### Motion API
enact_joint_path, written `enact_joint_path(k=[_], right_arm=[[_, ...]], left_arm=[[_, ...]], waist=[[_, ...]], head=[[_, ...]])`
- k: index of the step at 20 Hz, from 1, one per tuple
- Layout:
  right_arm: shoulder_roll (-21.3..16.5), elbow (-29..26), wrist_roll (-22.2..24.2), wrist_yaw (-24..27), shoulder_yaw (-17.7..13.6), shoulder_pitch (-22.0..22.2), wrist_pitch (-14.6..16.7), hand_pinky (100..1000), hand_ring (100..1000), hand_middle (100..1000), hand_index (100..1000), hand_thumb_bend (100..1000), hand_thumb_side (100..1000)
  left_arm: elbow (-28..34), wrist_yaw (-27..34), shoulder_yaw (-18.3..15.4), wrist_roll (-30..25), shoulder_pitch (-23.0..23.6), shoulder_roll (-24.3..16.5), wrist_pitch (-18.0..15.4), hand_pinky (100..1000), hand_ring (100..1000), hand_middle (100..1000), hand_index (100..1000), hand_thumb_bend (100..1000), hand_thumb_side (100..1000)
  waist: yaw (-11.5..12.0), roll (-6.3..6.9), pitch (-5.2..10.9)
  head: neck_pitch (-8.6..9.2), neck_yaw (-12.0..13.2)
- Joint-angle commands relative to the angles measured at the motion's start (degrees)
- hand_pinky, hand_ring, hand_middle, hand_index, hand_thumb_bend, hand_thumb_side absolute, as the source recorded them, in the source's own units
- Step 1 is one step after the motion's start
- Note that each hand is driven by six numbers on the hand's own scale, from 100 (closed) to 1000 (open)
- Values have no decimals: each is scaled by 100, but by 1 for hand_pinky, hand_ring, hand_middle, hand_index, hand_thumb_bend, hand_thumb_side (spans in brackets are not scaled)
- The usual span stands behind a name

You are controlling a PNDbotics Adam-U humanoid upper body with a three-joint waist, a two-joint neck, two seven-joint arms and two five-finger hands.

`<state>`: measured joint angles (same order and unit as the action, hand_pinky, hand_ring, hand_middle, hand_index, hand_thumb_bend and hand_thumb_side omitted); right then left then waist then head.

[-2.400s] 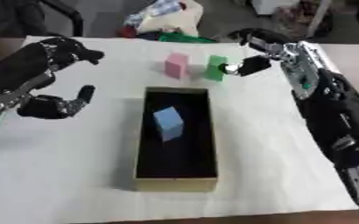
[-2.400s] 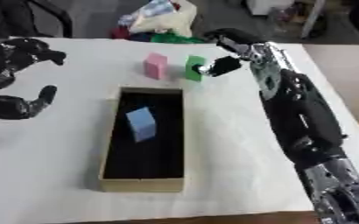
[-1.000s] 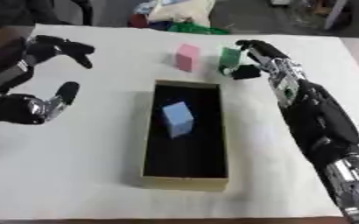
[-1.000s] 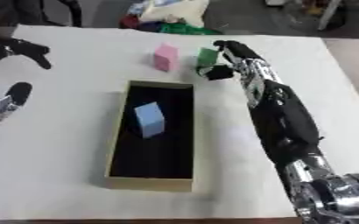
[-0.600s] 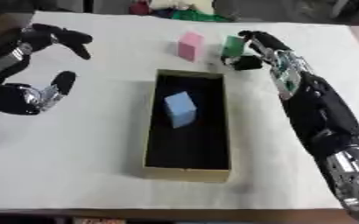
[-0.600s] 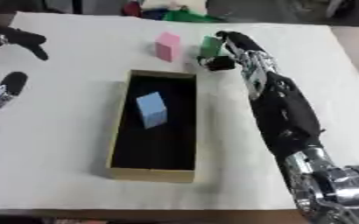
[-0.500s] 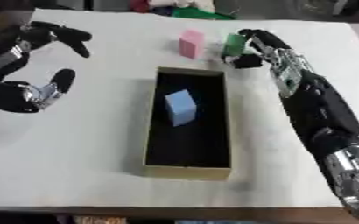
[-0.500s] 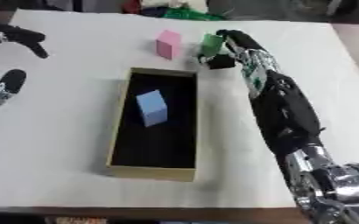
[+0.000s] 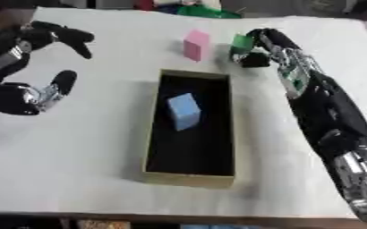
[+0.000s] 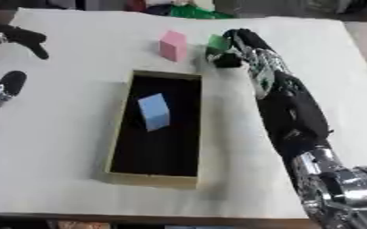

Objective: Pick up objects on the table and place them in the box.

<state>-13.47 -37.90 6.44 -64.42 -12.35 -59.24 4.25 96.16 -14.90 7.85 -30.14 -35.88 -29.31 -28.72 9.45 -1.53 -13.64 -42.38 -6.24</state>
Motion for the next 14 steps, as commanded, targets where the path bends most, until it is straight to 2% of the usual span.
enact_joint_path(k=[1,2,8,14], right_arm=[[-124,-147,-186,34,17,-88,78,754,755,514,734,172,476],[-129,-170,-231,37,28,-86,113,749,748,498,724,132,450],[-185,-383,-289,98,178,-71,411,749,741,486,714,107,439],[-321,-713,-58,338,490,-20,894,756,744,493,720,100,419]], left_arm=[[88,31,-115,3,-68,-122,17,850,708,645,921,100,701],[86,31,-122,9,-65,-124,21,850,708,644,921,100,699],[85,44,-173,52,-27,-142,51,850,707,644,921,100,692],[62,46,-262,120,43,-186,93,848,705,641,921,100,685]], waist=[[-15,19,101],[-24,16,107],[-104,-3,156],[-205,-18,235]], head=[[-38,-4],[-37,-3],[-32,39],[-41,115]])
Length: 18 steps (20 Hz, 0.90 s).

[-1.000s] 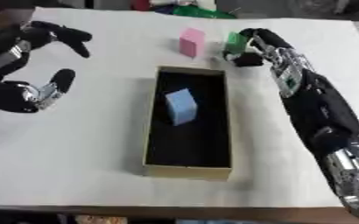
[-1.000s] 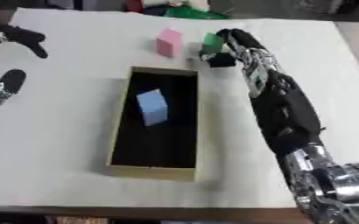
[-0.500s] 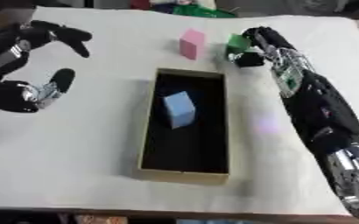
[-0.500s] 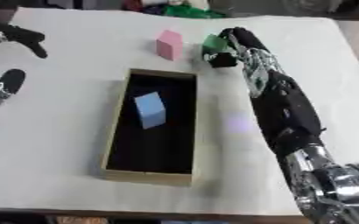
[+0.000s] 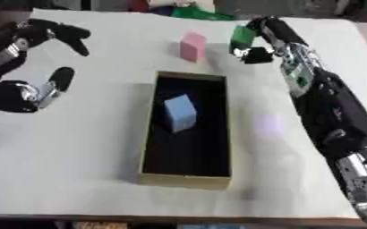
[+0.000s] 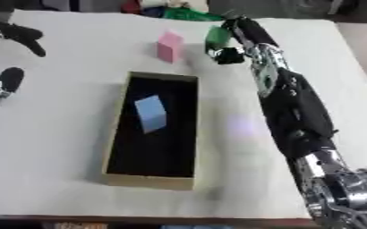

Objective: Pick up objects on the table and place them in the box.

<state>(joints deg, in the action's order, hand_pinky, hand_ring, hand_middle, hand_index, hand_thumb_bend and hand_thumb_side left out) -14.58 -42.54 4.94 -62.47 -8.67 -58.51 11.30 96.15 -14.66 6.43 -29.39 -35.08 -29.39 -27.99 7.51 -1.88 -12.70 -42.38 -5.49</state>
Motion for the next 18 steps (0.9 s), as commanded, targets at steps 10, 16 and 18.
enact_joint_path(k=[10,16,18], right_arm=[[-612,-1359,1280,1511,1230,183,1497,767,747,502,728,100,444],[-795,-2250,2025,2637,1863,376,1878,766,747,504,729,100,447],[-797,-2466,2258,2954,2036,425,1908,764,748,505,730,100,457]], left_arm=[[-121,-46,-255,183,94,-225,63,849,706,644,923,100,685],[-210,-92,-296,213,168,-214,65,850,706,644,924,100,690],[-232,-104,-304,214,183,-210,64,850,706,644,925,100,694]], waist=[[-179,50,241],[-298,75,287],[-335,80,301]], head=[[-74,168],[-58,222],[-47,220]])
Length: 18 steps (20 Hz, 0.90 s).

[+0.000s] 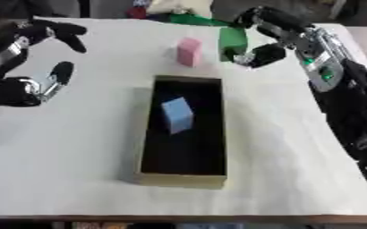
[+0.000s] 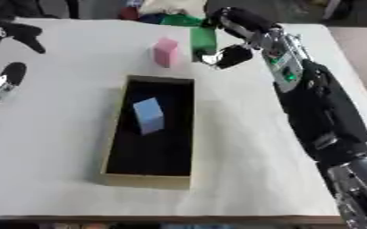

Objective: Pick up objects on the table and place them in the box.

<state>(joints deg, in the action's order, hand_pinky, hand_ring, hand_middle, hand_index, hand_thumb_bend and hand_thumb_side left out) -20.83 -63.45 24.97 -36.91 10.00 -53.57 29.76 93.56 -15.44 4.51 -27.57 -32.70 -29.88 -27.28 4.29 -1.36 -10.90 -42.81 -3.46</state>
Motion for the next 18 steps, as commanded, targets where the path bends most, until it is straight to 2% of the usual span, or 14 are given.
enact_joint_path(k=[1,5,10,14,18], right_arm=[[-150,-461,372,543,259,-44,74,763,747,505,730,100,458],[-34,-578,851,1004,583,14,66,758,751,514,737,100,486],[223,-437,1469,1406,992,85,108,753,755,526,746,100,506],[457,-370,1701,1397,1186,143,209,758,758,541,755,100,506],[673,-353,1794,1101,1327,160,387,768,766,560,771,100,510]], left_arm=[[12,-34,-116,30,-48,-156,-5,850,707,645,925,100,696],[-33,-52,-105,8,-38,-142,-13,851,707,645,926,100,699],[-69,-61,-84,-31,-30,-130,-34,852,708,647,927,100,706],[-88,-64,-65,-56,-32,-117,-48,852,708,647,928,100,708],[-104,-65,-45,-89,-39,-102,-63,852,708,648,928,100,708]], waist=[[-33,31,127],[-72,31,150],[-93,33,163],[-95,37,165],[-80,35,162]], head=[[9,13],[39,-8],[70,-29],[86,-54],[93,-74]])
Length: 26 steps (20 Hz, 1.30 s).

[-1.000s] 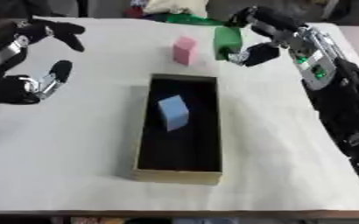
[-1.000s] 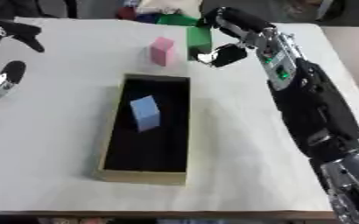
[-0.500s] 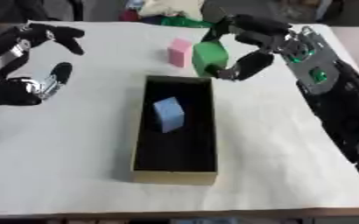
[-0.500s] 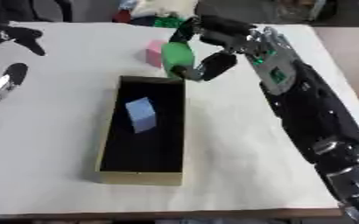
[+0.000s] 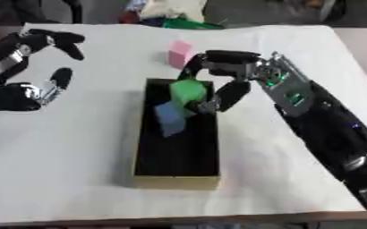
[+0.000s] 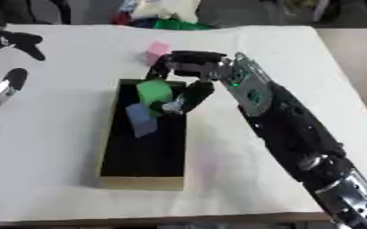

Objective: Pick up objects on the table and place them in the box.

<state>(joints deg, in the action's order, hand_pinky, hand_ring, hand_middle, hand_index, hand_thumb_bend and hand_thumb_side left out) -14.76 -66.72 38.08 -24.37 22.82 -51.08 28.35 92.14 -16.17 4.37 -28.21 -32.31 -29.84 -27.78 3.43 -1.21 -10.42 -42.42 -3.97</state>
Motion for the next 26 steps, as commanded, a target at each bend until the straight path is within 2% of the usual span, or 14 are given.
enact_joint_path(k=[1,5,10,15,23,26], right_arm=[[110,-24,495,-227,71,-88,575,772,769,569,778,100,513],[222,-83,498,-452,157,-82,748,782,778,595,807,100,548],[171,-321,510,-531,226,-81,853,793,788,620,847,100,564],[126,-423,377,-894,93,-89,827,810,808,713,903,111,571],[218,38,72,-1510,20,-33,965,811,808,714,899,115,565],[229,174,21,-1712,-11,-25,1021,821,820,774,931,186,580]], left_arm=[[36,9,-25,-33,-80,-104,-17,853,709,648,929,100,710],[24,12,-13,-76,-76,-98,-25,853,709,649,930,100,712],[11,24,-19,-100,-61,-101,-20,854,709,649,930,100,714],[12,44,-18,-111,-59,-92,-16,854,710,649,930,100,712],[21,56,-19,-116,-63,-92,-19,854,710,649,930,100,708],[24,58,-17,-123,-63,-94,-20,854,710,650,931,100,707]], waist=[[12,20,113],[26,12,113],[20,-4,122],[9,-10,137],[29,6,119],[28,3,116]], head=[[55,-27],[55,-29],[52,-15],[69,-16],[80,-30],[85,-27]])
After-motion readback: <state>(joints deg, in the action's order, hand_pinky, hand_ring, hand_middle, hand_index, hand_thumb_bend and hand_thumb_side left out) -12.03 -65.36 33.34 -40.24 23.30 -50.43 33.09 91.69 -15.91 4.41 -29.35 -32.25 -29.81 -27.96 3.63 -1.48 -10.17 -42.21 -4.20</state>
